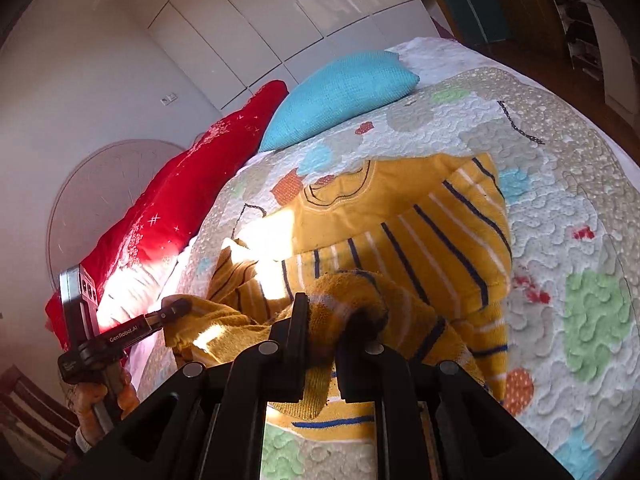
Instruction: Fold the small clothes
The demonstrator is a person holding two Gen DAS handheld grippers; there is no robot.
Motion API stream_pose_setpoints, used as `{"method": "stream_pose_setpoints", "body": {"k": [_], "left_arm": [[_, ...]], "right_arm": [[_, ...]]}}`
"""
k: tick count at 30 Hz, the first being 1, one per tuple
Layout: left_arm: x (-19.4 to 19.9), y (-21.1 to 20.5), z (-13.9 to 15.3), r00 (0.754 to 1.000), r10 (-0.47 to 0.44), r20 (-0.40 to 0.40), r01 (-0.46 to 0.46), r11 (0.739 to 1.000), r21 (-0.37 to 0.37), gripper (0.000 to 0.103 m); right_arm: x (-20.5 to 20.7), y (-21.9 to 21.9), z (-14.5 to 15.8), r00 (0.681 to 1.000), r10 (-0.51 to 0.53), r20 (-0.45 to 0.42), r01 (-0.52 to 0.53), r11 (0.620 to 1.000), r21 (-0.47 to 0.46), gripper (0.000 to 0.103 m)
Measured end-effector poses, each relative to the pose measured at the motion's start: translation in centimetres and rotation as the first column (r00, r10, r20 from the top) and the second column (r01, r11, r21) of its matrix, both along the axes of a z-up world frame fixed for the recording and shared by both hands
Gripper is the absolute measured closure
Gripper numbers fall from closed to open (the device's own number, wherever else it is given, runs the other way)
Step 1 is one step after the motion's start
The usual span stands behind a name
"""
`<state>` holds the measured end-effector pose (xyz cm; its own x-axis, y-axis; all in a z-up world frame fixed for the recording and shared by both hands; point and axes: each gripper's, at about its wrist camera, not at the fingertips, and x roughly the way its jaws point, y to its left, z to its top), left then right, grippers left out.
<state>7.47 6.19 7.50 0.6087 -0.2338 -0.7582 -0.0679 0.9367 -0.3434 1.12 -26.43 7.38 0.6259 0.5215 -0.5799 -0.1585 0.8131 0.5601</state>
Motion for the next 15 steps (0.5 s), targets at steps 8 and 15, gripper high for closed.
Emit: {"method": "stream_pose_setpoints", "body": {"k": [8, 15], "left_arm": [[5.5, 2.4, -3.9, 0.991, 0.047, -0.122, -0.066, 0.986, -0.154, 0.091], [8.0, 4.6, -5.2, 0.985, 0.072, -0.154, -0.128, 0.913, -0.388, 0.064]], "right_arm": [[7.4, -0.4, -3.8, 0.991, -0.002, -0.133, 0.009, 0.999, 0.053, 0.088], [11.6, -3.1, -7.5, 0.968, -0.06, -0.245, 0.132, 0.948, 0.29, 0.051]]}}
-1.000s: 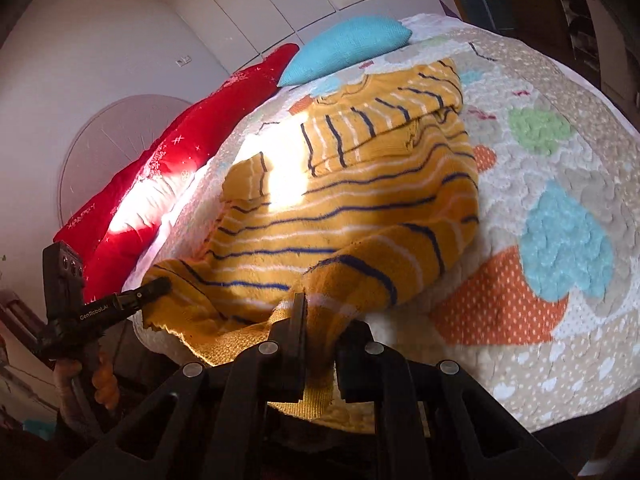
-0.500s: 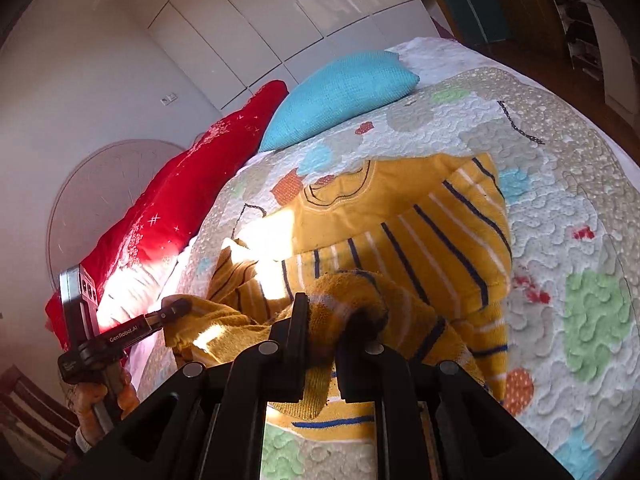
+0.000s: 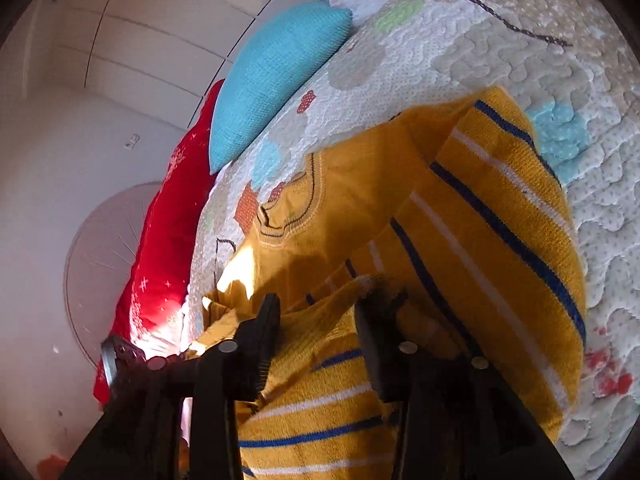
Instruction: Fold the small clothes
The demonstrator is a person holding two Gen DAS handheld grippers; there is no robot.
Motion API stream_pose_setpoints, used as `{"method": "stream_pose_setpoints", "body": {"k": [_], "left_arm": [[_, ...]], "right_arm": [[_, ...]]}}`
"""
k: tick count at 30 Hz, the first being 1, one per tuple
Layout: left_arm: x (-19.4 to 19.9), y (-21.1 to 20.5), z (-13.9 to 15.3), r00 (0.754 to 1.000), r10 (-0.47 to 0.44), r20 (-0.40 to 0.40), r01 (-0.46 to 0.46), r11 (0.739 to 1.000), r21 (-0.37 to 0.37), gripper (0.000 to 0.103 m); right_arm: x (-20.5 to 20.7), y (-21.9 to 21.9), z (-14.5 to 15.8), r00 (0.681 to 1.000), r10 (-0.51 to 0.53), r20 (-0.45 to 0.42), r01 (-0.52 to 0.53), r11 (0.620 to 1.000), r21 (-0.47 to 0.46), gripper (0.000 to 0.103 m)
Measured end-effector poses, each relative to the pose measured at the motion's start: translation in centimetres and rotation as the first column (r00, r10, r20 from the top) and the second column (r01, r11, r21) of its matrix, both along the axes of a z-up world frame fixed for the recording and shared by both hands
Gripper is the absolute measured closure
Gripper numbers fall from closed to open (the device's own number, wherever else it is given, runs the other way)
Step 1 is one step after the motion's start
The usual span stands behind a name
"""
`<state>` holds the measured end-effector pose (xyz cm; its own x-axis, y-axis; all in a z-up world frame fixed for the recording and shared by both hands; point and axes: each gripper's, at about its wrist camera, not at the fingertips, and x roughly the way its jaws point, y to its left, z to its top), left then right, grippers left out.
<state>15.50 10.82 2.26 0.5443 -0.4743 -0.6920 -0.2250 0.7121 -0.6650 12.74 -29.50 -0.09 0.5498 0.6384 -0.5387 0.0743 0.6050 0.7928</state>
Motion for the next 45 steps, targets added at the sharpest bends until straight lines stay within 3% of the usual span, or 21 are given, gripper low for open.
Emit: {"method": "stream_pose_setpoints", "body": {"k": [2, 4, 8, 11, 14, 18, 20, 23, 24, 25, 28, 31, 33, 34, 36, 40, 42, 45], "left_arm": [[0.2, 0.8, 0.1, 0.999, 0.034, 0.026, -0.032, 0.998, -0.062, 0.051], [0.3, 1.7, 0.4, 0.995, 0.086, 0.046, -0.082, 0.994, -0.066, 0.041], [1.0, 3.4, 1.0, 0.988, 0.156, 0.02, -0.157, 0.985, 0.068, 0.038], [0.5, 4.2, 1.5, 0.987, 0.16, 0.013, -0.16, 0.977, 0.142, 0.038], [-0.5, 3.9, 2.0, 0.99, 0.134, 0.033, -0.138, 0.972, 0.191, 0.038], [-1.5, 1.0, 2.3, 0.998, 0.028, 0.06, -0.044, 0.953, 0.3, 0.038], [-1.4, -1.1, 2.1, 0.997, -0.044, 0.056, 0.019, 0.919, 0.395, 0.038], [-0.4, -3.4, 1.3, 0.996, -0.079, 0.028, 0.047, 0.806, 0.59, 0.038], [0.2, -3.4, 0.7, 0.998, -0.066, 0.009, 0.046, 0.782, 0.621, 0.038], [0.8, -3.1, 0.0, 0.999, -0.047, -0.016, 0.047, 0.781, 0.623, 0.038], [1.3, -1.4, -1.3, 1.0, -0.004, -0.029, 0.019, 0.833, 0.553, 0.037], [1.3, -1.6, -1.3, 1.0, -0.023, -0.02, 0.03, 0.821, 0.57, 0.035], [1.2, -1.6, -1.3, 1.0, -0.024, -0.019, 0.031, 0.82, 0.572, 0.034], [1.1, -1.4, -1.2, 1.0, -0.02, -0.019, 0.027, 0.825, 0.564, 0.034], [0.8, -1.1, -0.9, 1.0, -0.01, -0.02, 0.019, 0.831, 0.555, 0.034], [-0.9, -1.1, 0.8, 1.0, 0.021, 0.02, -0.028, 0.807, 0.591, 0.034], [-2.4, -1.3, 1.8, 0.999, 0.019, 0.04, -0.039, 0.808, 0.589, 0.034], [-5.1, -1.5, 3.0, 0.998, 0.015, 0.062, -0.049, 0.81, 0.584, 0.034]], "right_arm": [[0.6, -0.6, -0.3, 0.999, -0.042, -0.007, 0.043, 0.998, 0.043, 0.048], [1.3, -0.9, -0.3, 0.998, -0.062, -0.016, 0.062, 0.997, 0.035, 0.047], [2.1, -0.5, 0.5, 0.998, -0.058, -0.01, 0.057, 0.996, -0.064, 0.047], [1.4, 0.0, 2.7, 0.997, -0.049, 0.052, 0.058, 0.982, -0.18, 0.047], [-0.6, 0.9, 5.4, 0.989, -0.017, 0.15, 0.056, 0.965, -0.257, 0.047], [-2.5, 4.4, 5.8, 0.972, 0.152, 0.182, -0.1, 0.959, -0.264, 0.047], [-2.3, 6.4, 4.3, 0.963, 0.227, 0.147, -0.182, 0.946, -0.269, 0.047], [-0.4, 6.9, 1.5, 0.977, 0.208, 0.055, -0.179, 0.927, -0.328, 0.047], [0.4, 6.1, 0.8, 0.985, 0.168, 0.043, -0.142, 0.925, -0.352, 0.052], [1.2, 5.0, 0.3, 0.991, 0.129, 0.045, -0.103, 0.923, -0.371, 0.06], [2.8, 1.5, 0.0, 0.999, 0.003, 0.046, 0.014, 0.927, -0.374, 0.066], [3.6, -0.7, 0.8, 0.996, -0.07, 0.055, 0.087, 0.894, -0.44, 0.064], [3.2, -1.5, 1.8, 0.991, -0.114, 0.072, 0.135, 0.832, -0.538, 0.06], [2.8, -1.9, 2.5, 0.989, -0.119, 0.085, 0.146, 0.824, -0.547, 0.06], [1.3, -2.8, 3.7, 0.988, -0.111, 0.105, 0.15, 0.838, -0.525, 0.06], [-3.3, -1.4, 5.6, 0.984, -0.01, 0.176, 0.098, 0.861, -0.5, 0.06], [-5.4, -0.5, 5.2, 0.98, 0.064, 0.187, 0.031, 0.883, -0.468, 0.06], [-6.6, -0.1, 2.6, 0.986, 0.105, 0.127, -0.041, 0.902, -0.429, 0.06]]}}
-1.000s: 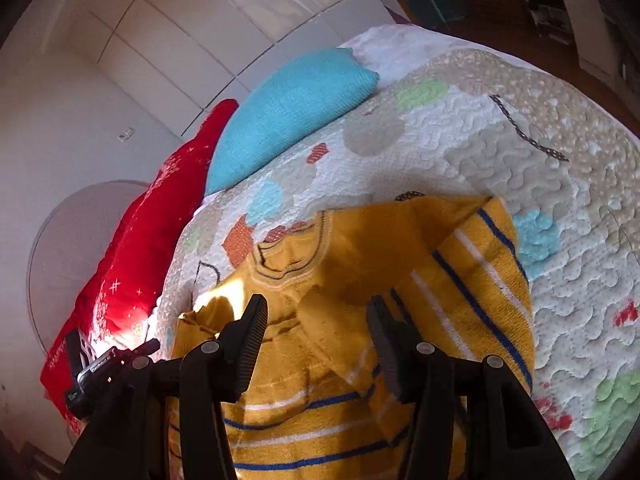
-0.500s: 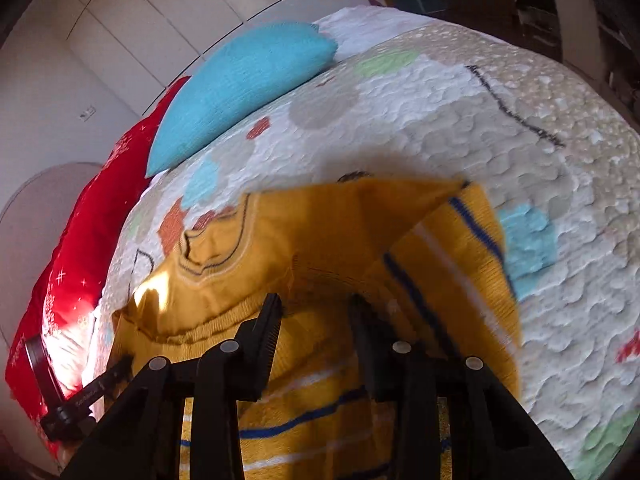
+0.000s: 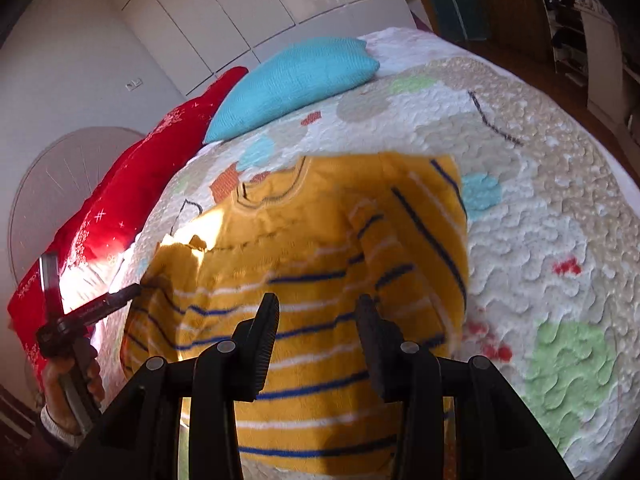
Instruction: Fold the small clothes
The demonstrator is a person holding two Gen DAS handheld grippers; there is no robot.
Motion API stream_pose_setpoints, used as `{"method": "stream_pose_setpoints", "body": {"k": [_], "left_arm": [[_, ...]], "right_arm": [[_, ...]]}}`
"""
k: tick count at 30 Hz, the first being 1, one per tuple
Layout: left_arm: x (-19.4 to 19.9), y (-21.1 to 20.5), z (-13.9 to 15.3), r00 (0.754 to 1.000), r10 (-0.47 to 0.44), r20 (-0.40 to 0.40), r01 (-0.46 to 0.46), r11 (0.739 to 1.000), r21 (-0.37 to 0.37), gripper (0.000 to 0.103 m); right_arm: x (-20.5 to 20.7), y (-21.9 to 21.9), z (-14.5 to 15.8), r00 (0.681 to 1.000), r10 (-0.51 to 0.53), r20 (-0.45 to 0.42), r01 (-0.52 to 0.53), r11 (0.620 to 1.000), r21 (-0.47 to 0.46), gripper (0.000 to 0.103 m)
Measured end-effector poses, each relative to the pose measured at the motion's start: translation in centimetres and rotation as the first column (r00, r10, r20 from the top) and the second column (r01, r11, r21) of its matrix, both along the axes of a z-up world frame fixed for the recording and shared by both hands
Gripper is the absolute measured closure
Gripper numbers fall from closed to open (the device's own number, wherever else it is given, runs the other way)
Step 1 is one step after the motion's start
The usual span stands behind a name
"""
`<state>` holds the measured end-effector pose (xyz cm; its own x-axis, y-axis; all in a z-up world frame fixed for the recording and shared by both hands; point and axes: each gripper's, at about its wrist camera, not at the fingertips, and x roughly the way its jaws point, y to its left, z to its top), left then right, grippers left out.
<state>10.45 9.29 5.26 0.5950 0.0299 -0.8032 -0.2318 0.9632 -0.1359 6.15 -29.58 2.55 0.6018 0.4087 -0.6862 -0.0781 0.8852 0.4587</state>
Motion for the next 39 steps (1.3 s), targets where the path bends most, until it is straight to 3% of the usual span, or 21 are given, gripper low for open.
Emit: {"method": "stream_pose_setpoints", "body": {"k": [2, 3, 6, 9, 14, 16, 17, 20, 22, 25, 31, 39], "left_arm": [[-2.1, 0.0, 0.7, 1.0, 0.005, 0.013, -0.005, 1.0, -0.004, 0.034], [-3.2, 0.0, 1.1, 1.0, 0.007, 0.022, -0.006, 1.0, -0.008, 0.034], [-6.8, 0.0, 2.2, 0.998, 0.026, 0.063, -0.026, 1.0, -0.002, 0.029], [-10.1, -0.2, 3.3, 0.991, 0.06, 0.123, -0.066, 0.997, 0.038, 0.025], [-14.5, -0.8, 3.8, 0.974, 0.138, 0.179, -0.14, 0.99, 0.001, 0.023], [-16.1, -1.5, 4.2, 0.967, 0.154, 0.205, -0.161, 0.987, 0.018, 0.023], [-16.9, -2.0, 4.6, 0.961, 0.161, 0.225, -0.173, 0.984, 0.036, 0.021], [-20.0, -3.0, 6.2, 0.927, 0.171, 0.334, -0.208, 0.975, 0.081, 0.001], [-22.0, -3.3, 7.5, 0.896, 0.17, 0.411, -0.225, 0.97, 0.09, 0.0], [-23.8, -3.6, 9.0, 0.883, 0.136, 0.449, -0.201, 0.974, 0.101, 0.0], [-25.0, -5.1, 9.8, 0.881, 0.098, 0.463, -0.195, 0.967, 0.166, 0.0], [-24.2, -5.6, 7.6, 0.923, 0.047, 0.382, -0.093, 0.991, 0.102, 0.0]], "right_arm": [[-0.2, -1.5, -1.9, 0.997, -0.068, -0.044, 0.068, 0.998, -0.002, 0.062], [-0.5, -2.7, -2.4, 0.994, -0.093, -0.054, 0.095, 0.994, 0.044, 0.064], [-2.9, -4.1, -0.9, 0.986, -0.165, -0.031, 0.168, 0.982, 0.092, 0.058], [-6.2, -2.5, 2.1, 0.987, -0.146, 0.073, 0.144, 0.989, 0.028, 0.048], [-11.2, 0.8, 4.2, 0.983, -0.12, 0.139, 0.121, 0.993, 0.004, 0.046], [-12.8, 2.0, 4.6, 0.982, -0.11, 0.15, 0.11, 0.994, 0.011, 0.045], [-13.5, 2.7, 4.8, 0.982, -0.105, 0.154, 0.105, 0.994, 0.01, 0.045], [-15.4, 4.7, 5.3, 0.983, -0.083, 0.162, 0.084, 0.996, 0.0, 0.043], [-16.5, 5.9, 5.6, 0.982, -0.072, 0.172, 0.076, 0.997, -0.021, 0.042], [-17.7, 7.3, 5.8, 0.982, -0.061, 0.181, 0.069, 0.997, -0.039, 0.037], [-17.6, 8.7, 5.1, 0.989, -0.044, 0.139, 0.056, 0.995, -0.085, 0.036], [-17.6, 9.3, 4.3, 0.993, -0.033, 0.112, 0.046, 0.992, -0.118, 0.036]]}}
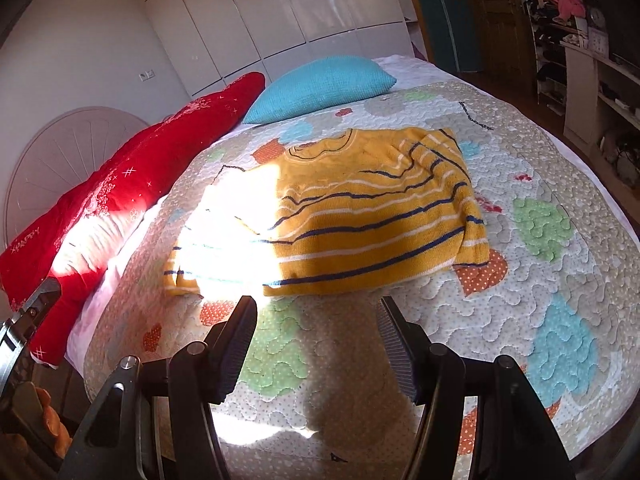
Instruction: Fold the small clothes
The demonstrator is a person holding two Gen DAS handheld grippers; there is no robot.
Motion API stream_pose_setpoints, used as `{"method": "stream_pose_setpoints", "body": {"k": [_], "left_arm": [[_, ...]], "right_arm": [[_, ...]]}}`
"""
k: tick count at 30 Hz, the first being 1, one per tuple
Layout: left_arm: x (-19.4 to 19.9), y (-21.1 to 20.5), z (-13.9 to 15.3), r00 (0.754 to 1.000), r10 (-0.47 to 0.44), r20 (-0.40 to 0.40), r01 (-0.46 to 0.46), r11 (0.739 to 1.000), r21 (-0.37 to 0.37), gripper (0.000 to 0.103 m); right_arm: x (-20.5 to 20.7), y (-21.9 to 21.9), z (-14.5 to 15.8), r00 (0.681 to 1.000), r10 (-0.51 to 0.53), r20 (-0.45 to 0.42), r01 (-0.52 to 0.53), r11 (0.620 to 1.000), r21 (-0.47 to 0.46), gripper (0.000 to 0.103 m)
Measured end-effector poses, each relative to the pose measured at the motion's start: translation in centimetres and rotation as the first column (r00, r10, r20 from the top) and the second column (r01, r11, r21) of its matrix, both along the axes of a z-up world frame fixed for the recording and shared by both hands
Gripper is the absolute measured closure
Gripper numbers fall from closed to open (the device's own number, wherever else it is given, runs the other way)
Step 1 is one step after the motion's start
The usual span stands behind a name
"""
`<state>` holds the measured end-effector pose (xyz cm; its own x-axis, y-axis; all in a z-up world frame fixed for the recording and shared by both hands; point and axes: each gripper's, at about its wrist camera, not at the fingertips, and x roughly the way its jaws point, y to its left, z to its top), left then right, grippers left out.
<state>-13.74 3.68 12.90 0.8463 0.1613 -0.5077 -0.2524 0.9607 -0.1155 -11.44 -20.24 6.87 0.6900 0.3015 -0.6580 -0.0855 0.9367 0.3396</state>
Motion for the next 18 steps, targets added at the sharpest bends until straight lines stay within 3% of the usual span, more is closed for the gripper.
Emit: {"method": "stream_pose_setpoints", "body": {"k": [7, 18], "left_arm": [[1.0, -0.5, -1.6, 0.995, -0.04, -0.093, 0.037, 0.999, -0.04, 0.0], [1.6, -0.6, -2.6, 0.988, -0.054, -0.147, 0.046, 0.997, -0.055, 0.0]], "right_arm": [[0.1, 0.0, -0.4, 1.0, -0.002, -0.016, 0.001, 1.0, -0.011, 0.036], [0.3, 0.2, -1.0, 0.999, -0.001, -0.035, 0.0, 1.0, -0.024, 0.035]]}}
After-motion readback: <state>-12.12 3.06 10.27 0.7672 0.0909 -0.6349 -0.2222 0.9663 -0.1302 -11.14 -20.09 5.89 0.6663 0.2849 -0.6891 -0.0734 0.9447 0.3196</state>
